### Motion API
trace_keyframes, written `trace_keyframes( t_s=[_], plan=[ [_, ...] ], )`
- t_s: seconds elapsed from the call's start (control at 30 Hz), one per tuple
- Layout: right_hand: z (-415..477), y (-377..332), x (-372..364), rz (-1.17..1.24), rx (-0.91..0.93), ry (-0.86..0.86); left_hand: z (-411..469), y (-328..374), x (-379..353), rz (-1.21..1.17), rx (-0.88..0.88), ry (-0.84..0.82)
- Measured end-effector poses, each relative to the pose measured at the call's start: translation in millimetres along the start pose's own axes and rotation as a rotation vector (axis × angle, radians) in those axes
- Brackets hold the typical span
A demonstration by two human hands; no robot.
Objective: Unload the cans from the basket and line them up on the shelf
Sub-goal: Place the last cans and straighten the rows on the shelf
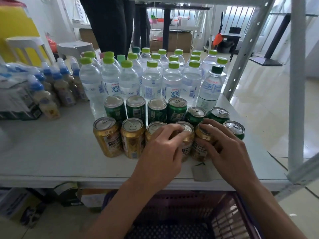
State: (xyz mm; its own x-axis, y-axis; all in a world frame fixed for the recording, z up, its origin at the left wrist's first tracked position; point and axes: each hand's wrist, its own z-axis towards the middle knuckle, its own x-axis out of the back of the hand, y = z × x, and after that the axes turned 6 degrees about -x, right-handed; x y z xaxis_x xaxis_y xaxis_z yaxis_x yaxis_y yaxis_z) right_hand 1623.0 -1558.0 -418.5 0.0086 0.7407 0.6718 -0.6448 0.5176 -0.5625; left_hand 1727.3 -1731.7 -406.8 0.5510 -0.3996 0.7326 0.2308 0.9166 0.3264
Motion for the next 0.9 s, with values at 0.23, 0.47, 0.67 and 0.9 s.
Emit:
trace_keyframes(
  t_s=[0.23,0.47,0.67,0.9],
  plan=[
    [0.0,9.1,18.1,-0.065,-0.197,0.269,-7.8,-32.5,18.3,0.118,0.204,0.07],
    [-2.3,24.0,25.7,-0.057,-0.137,0.151,-12.0,-42.2,16.5,0.125,0.186,0.025],
    [0.3,1.5,29.3,0.004,-0.106,0.179,-11.4,-28.9,14.2,0.101,0.083,0.035],
    [4.1,-6.6,8.9,-0.007,-0.053,-0.021,-9.8,-16.6,-2.9,0.128,-0.009,-0.021]
  ],
)
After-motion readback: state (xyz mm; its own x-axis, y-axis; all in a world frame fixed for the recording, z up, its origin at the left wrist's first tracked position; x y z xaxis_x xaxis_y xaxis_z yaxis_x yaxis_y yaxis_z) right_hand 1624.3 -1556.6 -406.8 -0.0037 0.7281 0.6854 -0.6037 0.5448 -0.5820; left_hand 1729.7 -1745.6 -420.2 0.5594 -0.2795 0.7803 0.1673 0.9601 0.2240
